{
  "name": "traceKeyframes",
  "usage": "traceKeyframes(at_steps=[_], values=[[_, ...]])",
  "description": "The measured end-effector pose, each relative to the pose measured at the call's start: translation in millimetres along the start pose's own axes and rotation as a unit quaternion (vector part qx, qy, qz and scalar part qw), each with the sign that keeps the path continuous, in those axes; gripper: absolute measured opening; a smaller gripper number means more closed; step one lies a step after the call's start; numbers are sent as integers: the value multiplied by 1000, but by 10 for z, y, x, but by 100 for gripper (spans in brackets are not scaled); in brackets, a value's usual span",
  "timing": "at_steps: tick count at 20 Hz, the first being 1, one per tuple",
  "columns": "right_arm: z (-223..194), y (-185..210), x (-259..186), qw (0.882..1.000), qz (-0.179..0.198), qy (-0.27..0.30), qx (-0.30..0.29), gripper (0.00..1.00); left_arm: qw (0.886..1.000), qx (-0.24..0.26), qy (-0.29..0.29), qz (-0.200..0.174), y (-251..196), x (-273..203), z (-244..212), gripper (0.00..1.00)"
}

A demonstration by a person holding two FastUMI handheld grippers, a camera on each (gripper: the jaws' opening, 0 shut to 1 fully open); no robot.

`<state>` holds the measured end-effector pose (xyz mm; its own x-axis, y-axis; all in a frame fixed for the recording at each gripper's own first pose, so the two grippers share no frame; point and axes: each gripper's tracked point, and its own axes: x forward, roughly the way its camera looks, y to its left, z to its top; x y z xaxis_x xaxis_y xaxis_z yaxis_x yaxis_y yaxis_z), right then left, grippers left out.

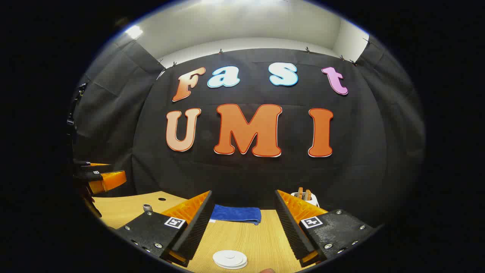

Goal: Open the teacup lid with one hand, grasp the water bottle and pour water into the teacup with the other hand; after pouring, place the water bottle on the coaster and then close the teacup lid.

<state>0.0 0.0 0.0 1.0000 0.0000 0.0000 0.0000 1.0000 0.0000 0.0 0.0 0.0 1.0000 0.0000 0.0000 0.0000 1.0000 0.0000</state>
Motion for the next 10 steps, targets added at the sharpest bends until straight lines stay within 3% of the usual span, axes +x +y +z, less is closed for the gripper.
traceKeyframes(at_steps=[10], values=[[17,-23,-35,1000,-1,5,-14,95,1000,-10,2,0,50,-65,53,97]])
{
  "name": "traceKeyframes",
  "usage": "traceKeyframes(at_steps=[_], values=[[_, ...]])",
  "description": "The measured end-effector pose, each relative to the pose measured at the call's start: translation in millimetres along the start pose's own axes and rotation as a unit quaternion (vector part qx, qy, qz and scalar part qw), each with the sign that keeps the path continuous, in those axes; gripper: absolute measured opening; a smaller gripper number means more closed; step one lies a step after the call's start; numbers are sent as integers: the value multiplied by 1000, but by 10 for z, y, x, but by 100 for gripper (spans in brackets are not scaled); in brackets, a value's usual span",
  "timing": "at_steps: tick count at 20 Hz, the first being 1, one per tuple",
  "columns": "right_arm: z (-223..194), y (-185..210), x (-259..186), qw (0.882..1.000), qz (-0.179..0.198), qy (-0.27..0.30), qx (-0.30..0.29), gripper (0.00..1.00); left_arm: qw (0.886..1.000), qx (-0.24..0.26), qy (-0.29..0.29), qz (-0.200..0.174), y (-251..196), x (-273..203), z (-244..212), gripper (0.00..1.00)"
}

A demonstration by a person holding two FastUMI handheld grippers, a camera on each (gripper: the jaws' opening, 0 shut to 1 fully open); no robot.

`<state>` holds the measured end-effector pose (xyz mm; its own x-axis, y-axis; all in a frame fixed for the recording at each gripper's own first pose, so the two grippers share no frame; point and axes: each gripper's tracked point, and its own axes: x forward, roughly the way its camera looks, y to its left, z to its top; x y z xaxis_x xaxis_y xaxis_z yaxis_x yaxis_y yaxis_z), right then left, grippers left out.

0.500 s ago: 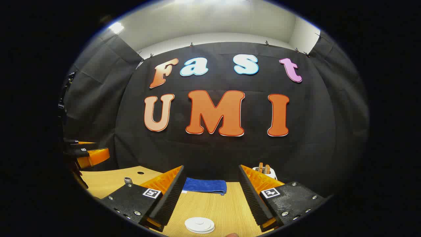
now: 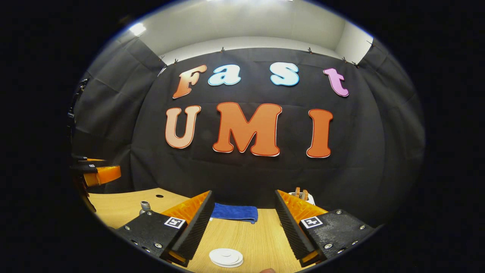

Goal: Open the teacup lid with one hand, grasp the water bottle and pour water into the teacup with the other hand; after pouring, place the water bottle on the coaster and then close the teacup lid.

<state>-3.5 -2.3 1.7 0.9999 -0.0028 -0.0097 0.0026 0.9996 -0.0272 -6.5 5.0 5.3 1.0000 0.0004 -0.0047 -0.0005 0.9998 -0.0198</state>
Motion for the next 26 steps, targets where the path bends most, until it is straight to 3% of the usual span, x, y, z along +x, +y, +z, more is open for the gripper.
traceKeyframes(at_steps=[6,14,26], values=[[17,-20,-1,1000,0,3,-5,95,1000,-2,-3,11,87,-26,58,97],[-187,47,27,1000,10,14,-7,95,1000,-12,-2,-3,58,-9,-34,96],[-1272,267,133,991,42,127,13,95,1000,-7,22,-5,54,31,-274,96]])
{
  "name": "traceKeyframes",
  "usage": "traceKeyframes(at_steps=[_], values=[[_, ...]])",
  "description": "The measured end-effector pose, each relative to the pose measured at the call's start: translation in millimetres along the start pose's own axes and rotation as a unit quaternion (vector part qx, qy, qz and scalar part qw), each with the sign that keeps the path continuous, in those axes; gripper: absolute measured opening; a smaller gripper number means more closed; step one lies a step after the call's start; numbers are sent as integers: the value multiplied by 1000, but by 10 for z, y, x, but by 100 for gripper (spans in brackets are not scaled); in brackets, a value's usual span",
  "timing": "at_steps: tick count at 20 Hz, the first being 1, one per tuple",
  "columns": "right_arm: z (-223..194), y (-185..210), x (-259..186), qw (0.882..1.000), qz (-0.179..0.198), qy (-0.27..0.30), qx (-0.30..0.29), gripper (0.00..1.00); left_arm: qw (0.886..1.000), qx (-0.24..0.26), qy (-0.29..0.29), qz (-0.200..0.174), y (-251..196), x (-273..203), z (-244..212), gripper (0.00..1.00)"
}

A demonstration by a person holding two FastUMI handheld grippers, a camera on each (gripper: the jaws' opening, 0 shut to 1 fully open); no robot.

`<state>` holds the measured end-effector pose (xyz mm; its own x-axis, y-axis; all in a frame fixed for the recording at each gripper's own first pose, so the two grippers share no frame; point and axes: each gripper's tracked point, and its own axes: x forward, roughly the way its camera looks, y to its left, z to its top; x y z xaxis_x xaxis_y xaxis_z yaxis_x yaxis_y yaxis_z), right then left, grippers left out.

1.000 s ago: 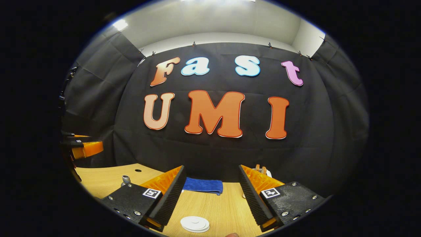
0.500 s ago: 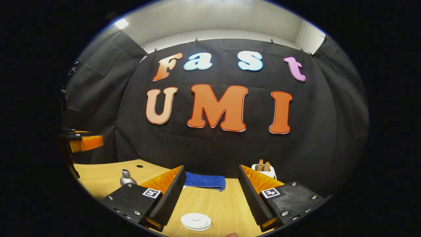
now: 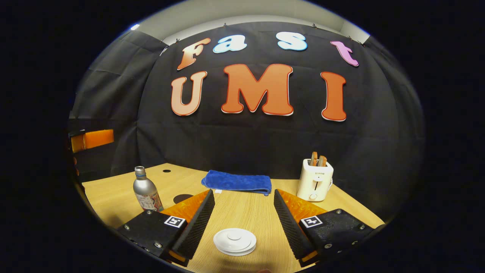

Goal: Open the teacup lid with one hand, grasp the water bottle and pour water into the teacup with the other hand; after pouring, place the water bottle on the coaster and then close the teacup lid.

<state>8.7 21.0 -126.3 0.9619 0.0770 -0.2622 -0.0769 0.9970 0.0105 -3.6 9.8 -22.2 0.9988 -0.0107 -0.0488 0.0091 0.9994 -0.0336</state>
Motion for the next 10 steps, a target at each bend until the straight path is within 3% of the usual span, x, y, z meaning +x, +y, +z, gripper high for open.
traceKeyframes(at_steps=[10], values=[[-637,153,204,999,17,42,14,91,1000,-8,27,2,58,59,-215,97]])
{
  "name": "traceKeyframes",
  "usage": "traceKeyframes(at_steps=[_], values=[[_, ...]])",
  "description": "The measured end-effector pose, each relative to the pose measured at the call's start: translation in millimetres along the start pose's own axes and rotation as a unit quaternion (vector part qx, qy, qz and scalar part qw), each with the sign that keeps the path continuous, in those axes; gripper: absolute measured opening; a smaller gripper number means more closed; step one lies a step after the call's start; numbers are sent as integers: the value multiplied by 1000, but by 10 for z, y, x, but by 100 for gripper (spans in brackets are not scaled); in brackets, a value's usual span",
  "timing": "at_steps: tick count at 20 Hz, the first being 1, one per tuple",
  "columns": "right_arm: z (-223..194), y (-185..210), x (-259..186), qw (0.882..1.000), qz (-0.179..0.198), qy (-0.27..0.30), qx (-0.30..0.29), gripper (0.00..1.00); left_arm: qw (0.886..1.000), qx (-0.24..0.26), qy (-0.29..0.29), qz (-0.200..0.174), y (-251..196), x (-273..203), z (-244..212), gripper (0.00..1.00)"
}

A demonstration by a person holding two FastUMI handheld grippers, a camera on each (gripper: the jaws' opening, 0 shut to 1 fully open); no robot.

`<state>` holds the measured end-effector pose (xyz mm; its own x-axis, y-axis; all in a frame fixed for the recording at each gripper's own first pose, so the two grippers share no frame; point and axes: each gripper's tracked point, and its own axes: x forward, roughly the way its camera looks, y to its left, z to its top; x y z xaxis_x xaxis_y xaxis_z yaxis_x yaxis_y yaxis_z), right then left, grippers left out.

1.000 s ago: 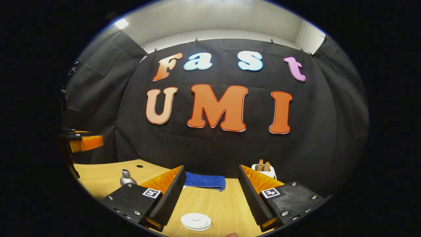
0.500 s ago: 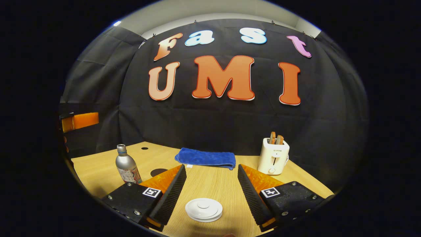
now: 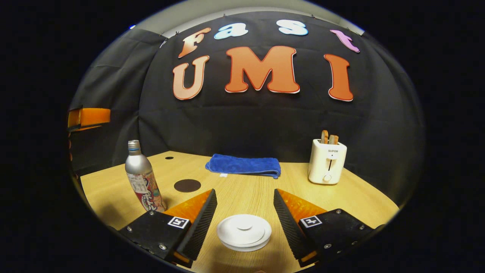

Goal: Open the teacup lid with one hand, grasp the water bottle and pour water into the teacup with the other hand; after pouring, place the water bottle on the coaster and then close the teacup lid.

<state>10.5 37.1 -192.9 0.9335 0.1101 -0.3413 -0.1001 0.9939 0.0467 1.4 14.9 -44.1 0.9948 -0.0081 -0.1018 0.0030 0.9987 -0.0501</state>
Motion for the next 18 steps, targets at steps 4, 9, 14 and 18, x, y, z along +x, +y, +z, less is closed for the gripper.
traceKeyframes(at_steps=[4,9,14,18], values=[[-255,73,44,999,19,30,27,82,1000,-5,7,0,-3,33,-59,96],[-393,9,104,998,16,45,41,67,1000,-4,17,-1,-18,76,-142,96],[-409,-47,130,998,14,47,40,48,1000,-1,23,-2,-29,96,-195,97],[-405,-20,133,998,16,53,34,28,1000,0,25,1,-14,100,-224,97]])
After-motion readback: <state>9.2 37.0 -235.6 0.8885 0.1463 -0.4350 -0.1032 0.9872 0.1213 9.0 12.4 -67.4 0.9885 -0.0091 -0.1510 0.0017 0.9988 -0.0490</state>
